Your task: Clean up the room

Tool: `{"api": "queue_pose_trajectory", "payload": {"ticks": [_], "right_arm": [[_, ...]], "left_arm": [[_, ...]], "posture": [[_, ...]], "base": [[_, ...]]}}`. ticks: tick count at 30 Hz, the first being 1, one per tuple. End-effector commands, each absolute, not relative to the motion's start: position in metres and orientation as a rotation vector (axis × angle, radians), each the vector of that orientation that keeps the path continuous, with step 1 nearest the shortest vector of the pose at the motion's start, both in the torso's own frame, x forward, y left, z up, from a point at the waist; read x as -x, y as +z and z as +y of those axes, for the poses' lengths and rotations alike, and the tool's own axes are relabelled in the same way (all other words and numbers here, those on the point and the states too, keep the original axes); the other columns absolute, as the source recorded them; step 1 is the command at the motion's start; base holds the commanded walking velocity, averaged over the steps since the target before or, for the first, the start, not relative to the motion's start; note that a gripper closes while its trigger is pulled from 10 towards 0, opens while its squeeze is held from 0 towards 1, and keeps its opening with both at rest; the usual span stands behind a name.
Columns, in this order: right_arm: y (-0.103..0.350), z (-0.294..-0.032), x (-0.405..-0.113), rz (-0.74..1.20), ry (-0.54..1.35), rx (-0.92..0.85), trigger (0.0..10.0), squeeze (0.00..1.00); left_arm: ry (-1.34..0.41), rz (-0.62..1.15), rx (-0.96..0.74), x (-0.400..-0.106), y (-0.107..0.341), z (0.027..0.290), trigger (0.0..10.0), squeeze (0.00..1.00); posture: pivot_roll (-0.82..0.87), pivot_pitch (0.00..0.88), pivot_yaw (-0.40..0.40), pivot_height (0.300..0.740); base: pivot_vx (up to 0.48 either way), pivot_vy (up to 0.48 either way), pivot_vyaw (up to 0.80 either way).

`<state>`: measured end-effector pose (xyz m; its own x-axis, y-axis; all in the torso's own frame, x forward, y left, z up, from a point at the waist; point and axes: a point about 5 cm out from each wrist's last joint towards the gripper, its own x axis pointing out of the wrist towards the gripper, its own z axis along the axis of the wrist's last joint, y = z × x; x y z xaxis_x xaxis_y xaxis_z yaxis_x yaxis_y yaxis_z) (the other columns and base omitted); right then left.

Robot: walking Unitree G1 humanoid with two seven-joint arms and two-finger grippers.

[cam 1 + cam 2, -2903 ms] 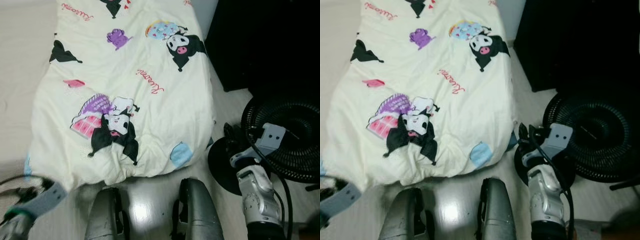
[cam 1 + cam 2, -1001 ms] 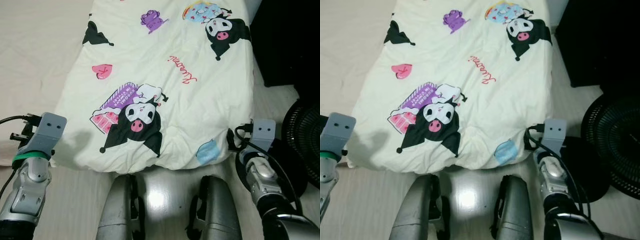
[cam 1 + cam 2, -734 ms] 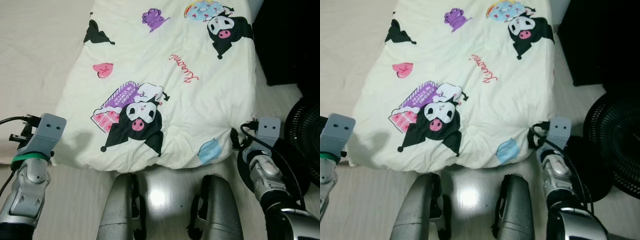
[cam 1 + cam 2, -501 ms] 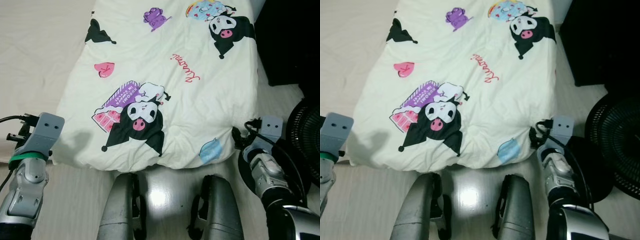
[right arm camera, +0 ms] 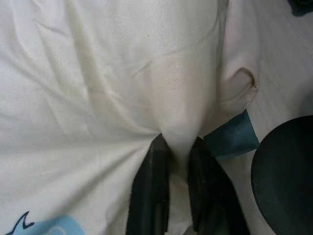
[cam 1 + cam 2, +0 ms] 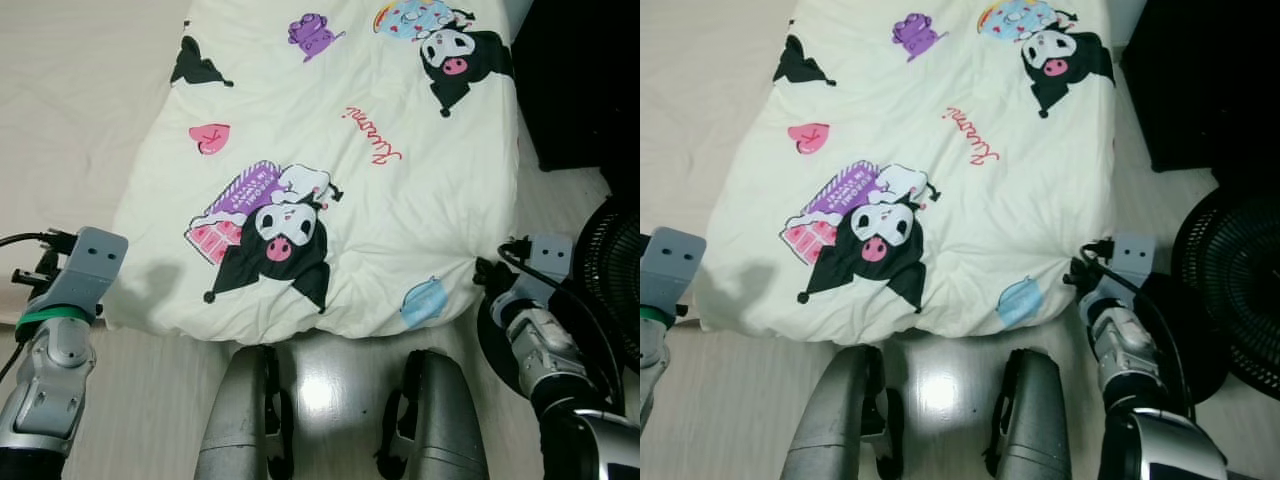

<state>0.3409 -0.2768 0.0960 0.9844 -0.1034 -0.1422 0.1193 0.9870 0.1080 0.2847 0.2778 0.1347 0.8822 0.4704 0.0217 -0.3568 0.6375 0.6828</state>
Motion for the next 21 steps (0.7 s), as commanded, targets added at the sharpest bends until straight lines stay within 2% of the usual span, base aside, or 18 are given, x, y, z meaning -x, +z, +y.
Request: {"api": "queue_pose_trajectory", "payload": {"ticks": [1,12,16,18,19,21], "right_arm": [[0.084,-0.281,-0.334,0.194,-0.151,-0.126,0.0,0.0],[0.081,-0.293,-0.327,0.195,-0.209,-0.155,0.0,0.0],[0.083,-0.312,-0.318,0.164,-0.385,-0.164,0.0,0.0],[0.083,-0.319,-0.314,0.159,-0.443,-0.141,0.3,0.0],[0.082,-0.328,-0.307,0.147,-0.513,-0.136,10.0,0.0],[0.078,-0.343,-0.292,0.146,-0.622,-0.11,10.0,0.0]], "left_arm": [[0.497,0.211,-0.743,-0.278,0.127,0.286,10.0,0.0],[0.5,0.219,-0.736,-0.278,0.124,0.284,10.0,0.0],[0.502,0.218,-0.733,-0.278,0.123,0.284,10.0,0.0],[0.502,0.218,-0.733,-0.278,0.123,0.284,10.0,0.0],[0.502,0.22,-0.733,-0.278,0.122,0.284,10.0,0.0],[0.5,0.223,-0.734,-0.278,0.12,0.283,10.0,0.0]], "posture": [[0.17,0.323,0.213,0.615],[0.15,0.318,0.204,0.615],[0.14,0.317,0.194,0.615],[0.14,0.318,0.193,0.615],[0.13,0.318,0.193,0.615],[0.13,0.318,0.192,0.615]], "base": [[0.0,0.0,0.0],[0.0,0.0,0.0],[0.0,0.0,0.0],[0.0,0.0,0.0],[0.0,0.0,0.0],[0.0,0.0,0.0]]}}
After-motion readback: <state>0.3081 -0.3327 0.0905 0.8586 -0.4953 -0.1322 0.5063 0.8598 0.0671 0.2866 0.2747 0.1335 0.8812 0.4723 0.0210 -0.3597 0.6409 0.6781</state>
